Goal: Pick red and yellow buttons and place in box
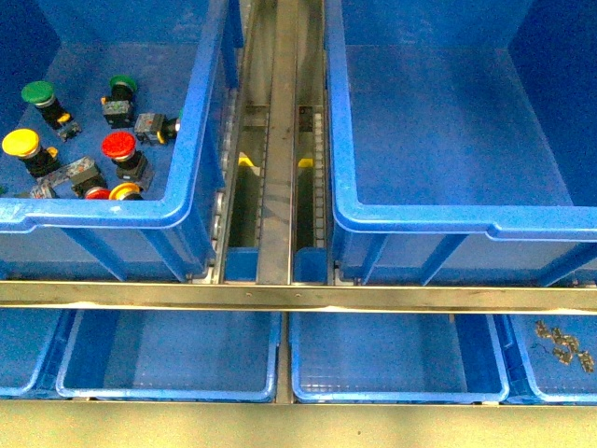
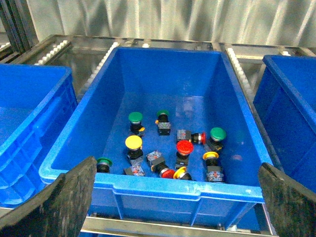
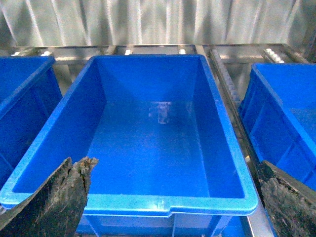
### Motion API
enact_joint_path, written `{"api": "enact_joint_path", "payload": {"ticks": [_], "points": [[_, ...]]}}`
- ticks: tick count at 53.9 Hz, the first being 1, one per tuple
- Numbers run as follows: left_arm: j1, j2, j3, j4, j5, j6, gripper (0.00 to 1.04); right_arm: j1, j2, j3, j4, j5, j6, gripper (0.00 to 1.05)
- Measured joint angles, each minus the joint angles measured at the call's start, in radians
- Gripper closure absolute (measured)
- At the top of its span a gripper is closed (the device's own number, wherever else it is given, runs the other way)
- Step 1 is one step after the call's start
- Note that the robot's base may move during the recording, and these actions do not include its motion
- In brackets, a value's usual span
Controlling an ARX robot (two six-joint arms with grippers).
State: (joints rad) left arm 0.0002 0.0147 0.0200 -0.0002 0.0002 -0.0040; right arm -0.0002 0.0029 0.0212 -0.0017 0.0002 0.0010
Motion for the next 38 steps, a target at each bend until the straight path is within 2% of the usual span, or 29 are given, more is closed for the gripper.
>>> {"api": "enact_joint_path", "payload": {"ticks": [38], "points": [[0.0,0.0,0.0,0.0,0.0,0.0,0.08,0.0,0.0,0.0,0.0,0.0,0.0,0.06]]}}
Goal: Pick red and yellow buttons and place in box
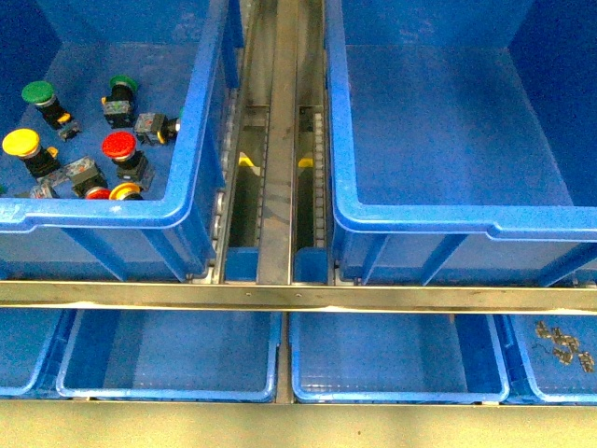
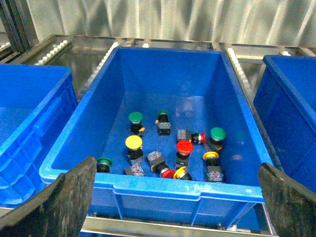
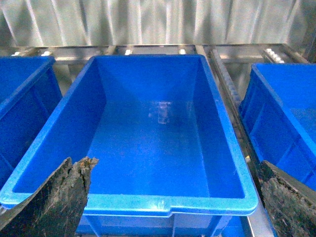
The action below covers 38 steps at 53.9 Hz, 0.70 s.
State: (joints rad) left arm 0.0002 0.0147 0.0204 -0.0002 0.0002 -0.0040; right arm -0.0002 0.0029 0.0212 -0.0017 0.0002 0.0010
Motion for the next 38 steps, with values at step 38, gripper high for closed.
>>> {"api": "enact_joint_path", "payload": {"ticks": [38], "points": [[0.214,1.235,0.723,-0.055,0.49,0.244,0.08,0.0,0.0,0.0,0.0,0.0,0.0,0.06]]}}
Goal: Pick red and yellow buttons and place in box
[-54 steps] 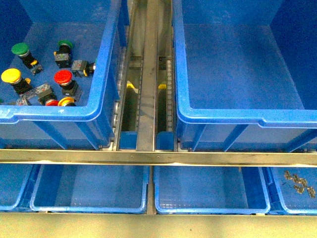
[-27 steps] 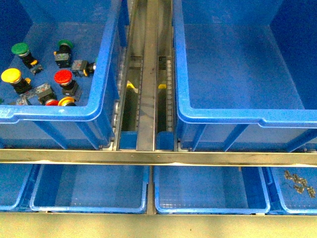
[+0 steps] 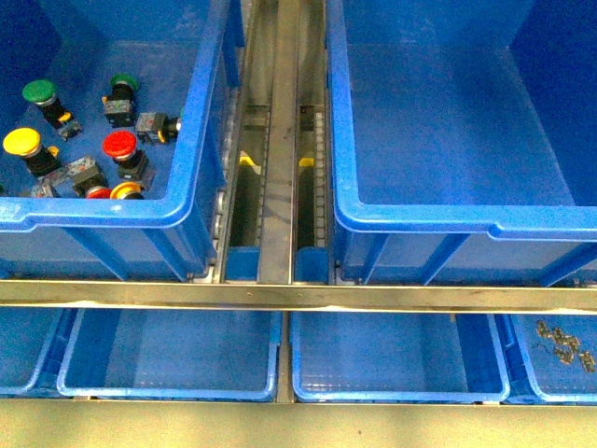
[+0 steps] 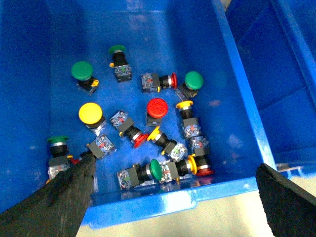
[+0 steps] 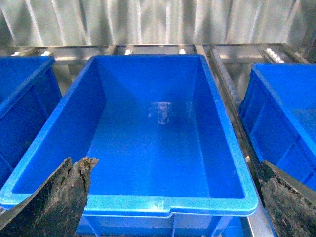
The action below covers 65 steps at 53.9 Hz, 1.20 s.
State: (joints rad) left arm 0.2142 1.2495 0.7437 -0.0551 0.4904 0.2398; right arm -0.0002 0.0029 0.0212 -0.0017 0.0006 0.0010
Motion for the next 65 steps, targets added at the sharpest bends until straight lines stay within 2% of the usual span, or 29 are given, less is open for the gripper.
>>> {"api": "enact_joint_path", "payload": {"ticks": [8,15,30,65], "points": [[-0.069,0.189,0.071,0.044,-0.053,0.135,0.08,0.0,0.0,0.0,0.0,-0.001,0.0,0.06],[-0.111,0.352,0.148,0.076,-0.112,0.174,0.08,0.0,0.0,0.0,0.0,0.0,0.0,0.06],[-0.129,0.621,0.297,0.121,-0.203,0.212,0.08,0.0,0.0,0.0,0.0,0.0,0.0,0.06],[-0.201,0.975,0.509,0.183,-0.262,0.177,0.08,0.0,0.0,0.0,0.0,0.0,0.0,0.06]]}}
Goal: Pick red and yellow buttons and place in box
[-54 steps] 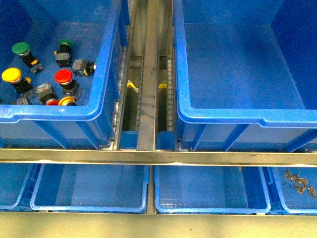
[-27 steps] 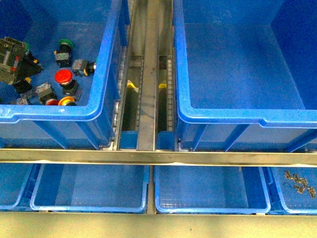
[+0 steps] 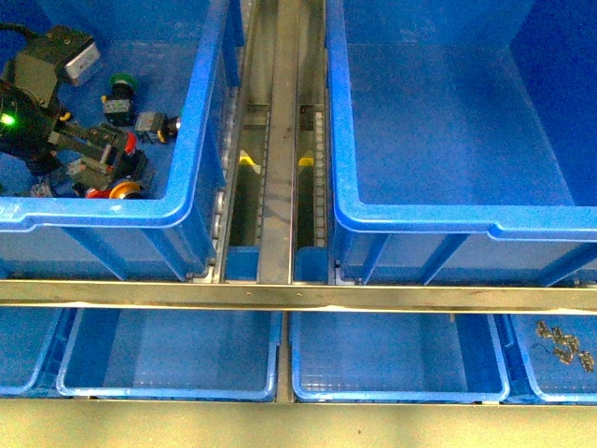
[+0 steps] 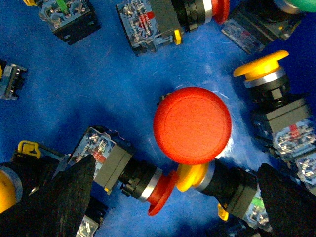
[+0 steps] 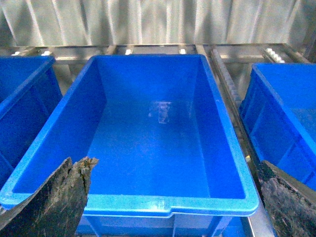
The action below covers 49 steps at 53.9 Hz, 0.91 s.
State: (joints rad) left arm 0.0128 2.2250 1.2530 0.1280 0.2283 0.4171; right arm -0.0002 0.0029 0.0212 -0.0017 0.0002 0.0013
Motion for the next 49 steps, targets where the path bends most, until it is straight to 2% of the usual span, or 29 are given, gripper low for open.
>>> {"api": "enact_joint_path", "payload": {"ticks": [49], "points": [[-0.052,0.087,0.069,0.085,0.007,-0.067,0.08,0.0,0.0,0.0,0.0,0.0,0.0,0.06]]}}
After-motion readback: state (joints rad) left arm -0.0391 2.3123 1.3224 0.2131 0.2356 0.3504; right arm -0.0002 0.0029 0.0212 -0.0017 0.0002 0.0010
